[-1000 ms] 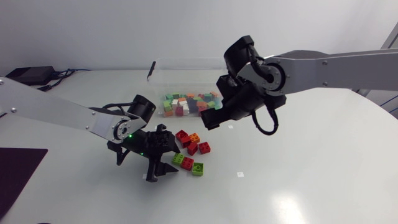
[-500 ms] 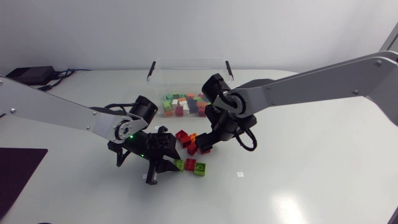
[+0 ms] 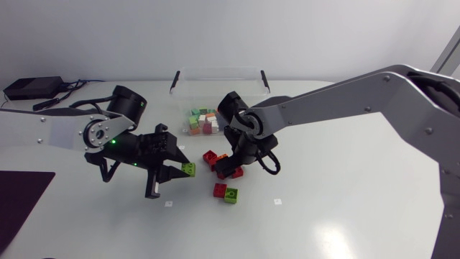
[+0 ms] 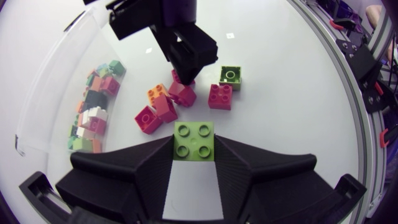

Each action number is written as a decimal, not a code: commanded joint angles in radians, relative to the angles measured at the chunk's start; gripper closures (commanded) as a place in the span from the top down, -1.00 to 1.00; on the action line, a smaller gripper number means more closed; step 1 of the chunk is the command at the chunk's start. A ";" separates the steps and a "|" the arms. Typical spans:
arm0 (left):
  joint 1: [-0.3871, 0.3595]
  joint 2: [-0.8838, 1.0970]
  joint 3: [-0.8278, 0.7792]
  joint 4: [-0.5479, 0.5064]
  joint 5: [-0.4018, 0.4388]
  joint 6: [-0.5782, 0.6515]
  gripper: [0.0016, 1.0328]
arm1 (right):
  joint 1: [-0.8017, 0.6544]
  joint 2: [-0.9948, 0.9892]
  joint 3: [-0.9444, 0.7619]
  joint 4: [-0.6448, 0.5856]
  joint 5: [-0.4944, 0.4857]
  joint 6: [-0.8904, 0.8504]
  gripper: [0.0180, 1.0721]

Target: Place the duplo bricks in the container

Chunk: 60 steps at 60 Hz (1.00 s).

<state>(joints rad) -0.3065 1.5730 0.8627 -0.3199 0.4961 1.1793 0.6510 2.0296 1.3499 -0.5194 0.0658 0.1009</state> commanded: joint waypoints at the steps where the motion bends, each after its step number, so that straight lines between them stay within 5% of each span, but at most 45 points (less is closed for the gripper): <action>1: 0.018 -0.061 -0.010 -0.019 0.006 0.016 -0.49 | 0.009 0.040 0.031 -0.018 0.015 0.005 0.57; 29: 0.046 -0.108 0.085 0.054 0.024 -0.161 -0.49 | 0.022 0.049 0.015 -0.014 0.025 0.010 -0.45; 60: 0.053 0.061 0.249 0.340 -0.025 -0.500 -0.48 | -0.017 -0.227 -0.129 -0.033 0.023 0.006 -0.47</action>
<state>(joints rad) -0.2626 1.5826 1.0618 -0.0051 0.4850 0.7410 0.6491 1.8515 1.2438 -0.5312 0.0830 0.1005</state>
